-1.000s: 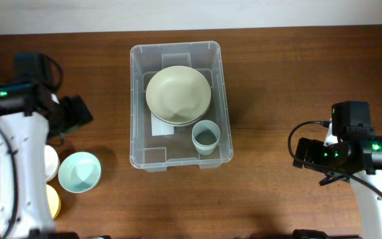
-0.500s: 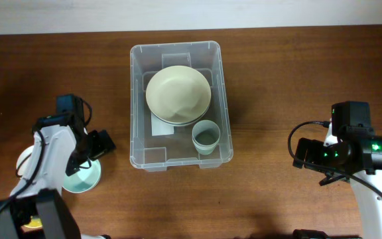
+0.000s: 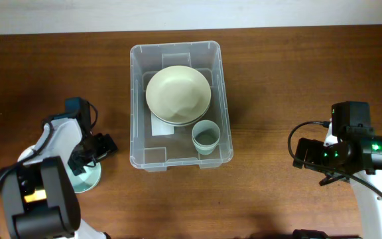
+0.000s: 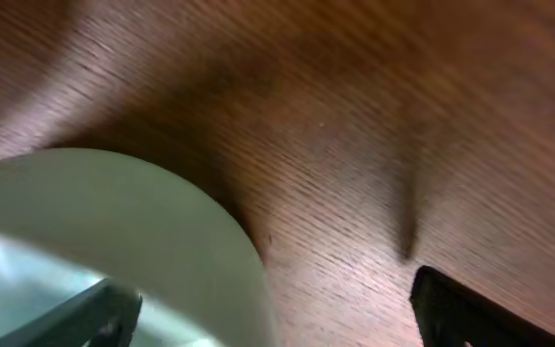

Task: Pack container
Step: 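Return the left gripper and grasp the mint bowl rim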

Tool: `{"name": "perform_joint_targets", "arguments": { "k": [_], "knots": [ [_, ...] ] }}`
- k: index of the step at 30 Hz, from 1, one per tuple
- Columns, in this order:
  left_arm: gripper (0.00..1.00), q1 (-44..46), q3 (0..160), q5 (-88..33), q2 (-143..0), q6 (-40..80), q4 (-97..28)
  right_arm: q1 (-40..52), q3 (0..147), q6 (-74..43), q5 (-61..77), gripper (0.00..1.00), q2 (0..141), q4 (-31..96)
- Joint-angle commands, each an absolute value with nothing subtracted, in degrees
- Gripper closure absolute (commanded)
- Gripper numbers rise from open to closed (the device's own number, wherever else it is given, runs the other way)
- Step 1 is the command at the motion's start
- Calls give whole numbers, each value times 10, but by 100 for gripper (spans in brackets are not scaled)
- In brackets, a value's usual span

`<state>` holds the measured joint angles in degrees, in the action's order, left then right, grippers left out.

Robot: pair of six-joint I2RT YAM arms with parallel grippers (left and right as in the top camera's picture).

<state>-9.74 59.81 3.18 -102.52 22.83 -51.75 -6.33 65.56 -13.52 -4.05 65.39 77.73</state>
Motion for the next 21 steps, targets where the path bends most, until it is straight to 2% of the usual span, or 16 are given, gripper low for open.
{"name": "perform_joint_targets", "arguments": {
  "k": [1,2,7,12,21],
  "knots": [
    [21,-99,593,28,-1035,233,-516,-61,656,-139,-46,1,653,777],
    [25,-99,593,28,-1034,233,-515,-61,656,-139,-46,1,653,777],
    [74,-99,594,28,-1034,233,-514,-61,656,-139,-46,1,653,777],
    [99,-99,608,28,-1034,233,-514,-61,656,-139,-46,1,653,777],
    [99,-66,749,28,-1012,222,-606,-61,656,-139,-46,1,653,777]
  ]
}}
